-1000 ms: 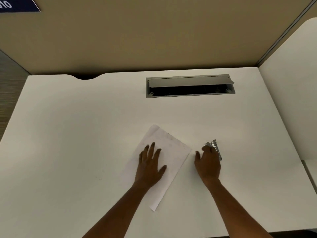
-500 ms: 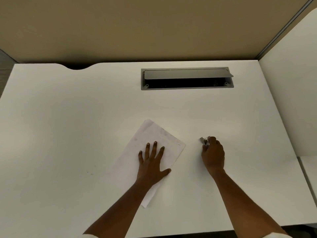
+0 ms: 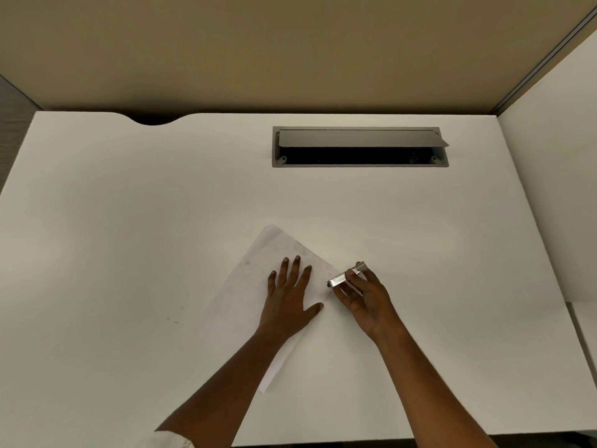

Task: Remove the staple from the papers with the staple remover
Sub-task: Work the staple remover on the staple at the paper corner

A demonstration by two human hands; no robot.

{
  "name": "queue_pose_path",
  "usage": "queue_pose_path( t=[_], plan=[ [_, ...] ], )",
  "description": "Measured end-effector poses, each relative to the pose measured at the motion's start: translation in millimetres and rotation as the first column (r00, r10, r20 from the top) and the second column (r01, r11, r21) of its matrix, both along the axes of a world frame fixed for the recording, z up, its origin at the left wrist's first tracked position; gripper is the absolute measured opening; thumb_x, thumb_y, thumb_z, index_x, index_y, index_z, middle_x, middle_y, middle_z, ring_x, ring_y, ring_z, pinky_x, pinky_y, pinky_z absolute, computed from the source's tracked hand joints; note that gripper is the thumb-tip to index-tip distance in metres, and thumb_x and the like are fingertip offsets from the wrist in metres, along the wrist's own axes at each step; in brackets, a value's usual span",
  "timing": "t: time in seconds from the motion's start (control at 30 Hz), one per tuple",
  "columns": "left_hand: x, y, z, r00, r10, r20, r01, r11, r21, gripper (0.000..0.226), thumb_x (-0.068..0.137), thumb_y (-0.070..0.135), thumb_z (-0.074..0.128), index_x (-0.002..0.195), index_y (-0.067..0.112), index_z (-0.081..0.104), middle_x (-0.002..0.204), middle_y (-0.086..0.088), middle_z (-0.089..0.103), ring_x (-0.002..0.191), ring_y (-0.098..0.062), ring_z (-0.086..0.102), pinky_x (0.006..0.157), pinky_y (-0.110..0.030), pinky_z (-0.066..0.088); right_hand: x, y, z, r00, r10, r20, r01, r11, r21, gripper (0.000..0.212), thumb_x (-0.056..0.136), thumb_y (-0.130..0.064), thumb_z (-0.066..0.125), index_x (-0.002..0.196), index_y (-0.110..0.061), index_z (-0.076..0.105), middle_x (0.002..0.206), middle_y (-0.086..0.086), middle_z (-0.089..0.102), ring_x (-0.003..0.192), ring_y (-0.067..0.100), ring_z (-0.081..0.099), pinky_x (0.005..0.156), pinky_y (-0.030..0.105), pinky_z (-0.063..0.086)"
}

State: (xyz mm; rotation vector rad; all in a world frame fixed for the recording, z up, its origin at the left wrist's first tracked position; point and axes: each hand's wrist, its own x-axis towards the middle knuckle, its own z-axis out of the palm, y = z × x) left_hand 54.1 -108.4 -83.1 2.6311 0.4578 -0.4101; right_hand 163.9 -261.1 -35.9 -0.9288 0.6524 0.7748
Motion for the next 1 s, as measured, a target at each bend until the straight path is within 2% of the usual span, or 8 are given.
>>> queue_pose_path(
  t=[0.13,0.27,0.4,0.53,0.63,0.73,0.87,1.0],
  plan=[
    [11.1,-5.0,0.6,0.999,-0.027,0.02,0.027,0.999,-0.034,0.08,0.1,0.054,0.05,0.163,0.024,0.011,0.171,-0.006,-0.006,0.157,-0.028,-0.013,0.126,-0.049,-0.002,1.3,0.3,1.1,0.992,-0.072,-0.103,0.077,0.996,0.045,0.03,0.088,0.001,0.065,0.118,-0.005,0.063,0.109,0.017,0.065,0.11,0.037,0.064,0.078,0.045,0.062],
    [15.2,-9.4,-0.2,0.999,-0.046,0.001,0.046,0.998,-0.052,0.073,0.102,0.044,0.052,0.162,0.026,0.014,0.171,-0.005,-0.005,0.157,-0.028,-0.012,0.128,-0.052,0.003,4.5,-3.1,-0.9,0.987,-0.105,-0.119,0.11,0.993,0.038,0.01,0.089,0.0,0.065,0.099,-0.004,0.066,0.1,0.015,0.07,0.095,0.03,0.072,0.08,0.044,0.061],
    [15.6,-10.5,-2.4,0.997,-0.067,-0.032,0.066,0.997,-0.032,0.07,0.103,0.043,0.048,0.162,0.028,0.013,0.171,-0.006,-0.007,0.157,-0.03,-0.012,0.126,-0.052,0.001,7.8,-7.8,-8.2,0.99,-0.124,-0.065,0.123,0.992,-0.006,0.009,0.088,0.005,0.064,0.093,-0.002,0.067,0.094,0.015,0.071,0.088,0.028,0.074,0.084,0.04,0.06],
    [16.7,-12.0,-1.9,0.993,-0.103,-0.06,0.103,0.995,-0.006,0.069,0.105,0.042,0.046,0.162,0.029,0.011,0.171,-0.005,-0.01,0.156,-0.032,-0.015,0.125,-0.054,-0.001,9.8,-9.8,-14.8,0.991,-0.106,0.086,0.117,0.984,-0.132,0.012,0.087,0.008,0.066,0.095,0.0,0.065,0.095,0.014,0.067,0.096,0.027,0.068,0.081,0.034,0.061],
    [17.3,-13.5,-3.4,0.99,-0.12,-0.077,0.12,0.993,0.002,0.068,0.105,0.041,0.044,0.162,0.031,0.009,0.171,-0.004,-0.01,0.156,-0.035,-0.016,0.124,-0.057,-0.001,11.2,-10.9,-23.8,0.962,0.012,0.272,0.069,0.956,-0.286,0.014,0.084,0.01,0.069,0.092,-0.002,0.066,0.096,0.012,0.066,0.102,0.03,0.066,0.083,0.033,0.06],
    [17.9,-13.9,-4.1,0.987,-0.136,-0.087,0.137,0.99,0.012,0.067,0.105,0.041,0.043,0.162,0.033,0.008,0.171,-0.004,-0.011,0.156,-0.036,-0.016,0.124,-0.058,-0.001,12.7,-15.2,-35.2,0.914,0.164,0.37,0.01,0.904,-0.427,0.016,0.08,-0.001,0.078,0.09,-0.01,0.071,0.099,0.012,0.069,0.107,0.035,0.067,0.09,0.043,0.058],
    [18.2,-12.0,-4.6,0.987,-0.132,-0.092,0.133,0.991,0.003,0.069,0.105,0.043,0.043,0.162,0.033,0.007,0.171,-0.002,-0.011,0.156,-0.034,-0.016,0.125,-0.057,0.0,13.8,-20.4,-39.2,0.798,0.451,0.4,-0.058,0.718,-0.694,0.014,0.078,-0.025,0.082,0.089,-0.026,0.073,0.093,-0.003,0.074,0.094,0.02,0.07,0.088,0.042,0.057],
    [17.5,-8.3,-5.1,0.99,-0.098,-0.102,0.098,0.995,-0.01,0.076,0.104,0.049,0.043,0.162,0.029,-0.001,0.17,-0.002,-0.016,0.157,-0.028,-0.017,0.127,-0.053,0.002,16.8,-26.3,-34.7,0.65,0.651,0.392,-0.049,0.551,-0.833,0.019,0.077,-0.032,0.083,0.089,-0.022,0.072,0.088,-0.007,0.074,0.085,0.013,0.069,0.078,0.032,0.055]
  ],
)
